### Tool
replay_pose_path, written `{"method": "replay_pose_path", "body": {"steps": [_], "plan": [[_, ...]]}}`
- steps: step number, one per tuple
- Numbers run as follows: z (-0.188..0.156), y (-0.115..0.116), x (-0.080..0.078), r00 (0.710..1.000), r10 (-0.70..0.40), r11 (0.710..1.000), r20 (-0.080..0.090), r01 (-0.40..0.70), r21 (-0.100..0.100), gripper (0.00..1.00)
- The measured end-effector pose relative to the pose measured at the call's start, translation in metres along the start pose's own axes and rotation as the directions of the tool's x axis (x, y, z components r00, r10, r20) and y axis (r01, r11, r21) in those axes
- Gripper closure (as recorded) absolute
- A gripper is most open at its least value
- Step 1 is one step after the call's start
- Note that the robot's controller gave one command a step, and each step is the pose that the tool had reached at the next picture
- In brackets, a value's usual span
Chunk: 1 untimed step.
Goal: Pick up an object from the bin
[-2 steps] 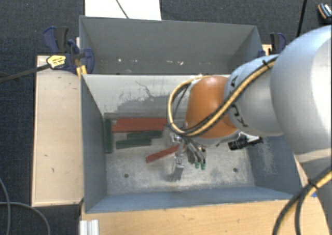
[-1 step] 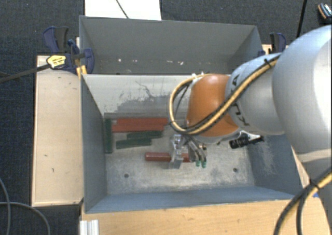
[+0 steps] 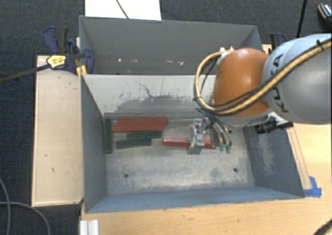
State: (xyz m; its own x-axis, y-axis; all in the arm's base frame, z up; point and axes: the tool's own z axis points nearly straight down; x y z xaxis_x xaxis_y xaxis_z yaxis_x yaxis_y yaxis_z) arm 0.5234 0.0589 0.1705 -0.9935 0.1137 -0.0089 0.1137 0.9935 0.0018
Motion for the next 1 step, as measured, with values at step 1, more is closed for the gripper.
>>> {"method": "replay_pose_path", "body": {"steps": [1], "plan": [[-0.1080,0.0074,-0.0059,1.000,0.005,1.000,0.002,-0.005,-0.002,1.00]]}}
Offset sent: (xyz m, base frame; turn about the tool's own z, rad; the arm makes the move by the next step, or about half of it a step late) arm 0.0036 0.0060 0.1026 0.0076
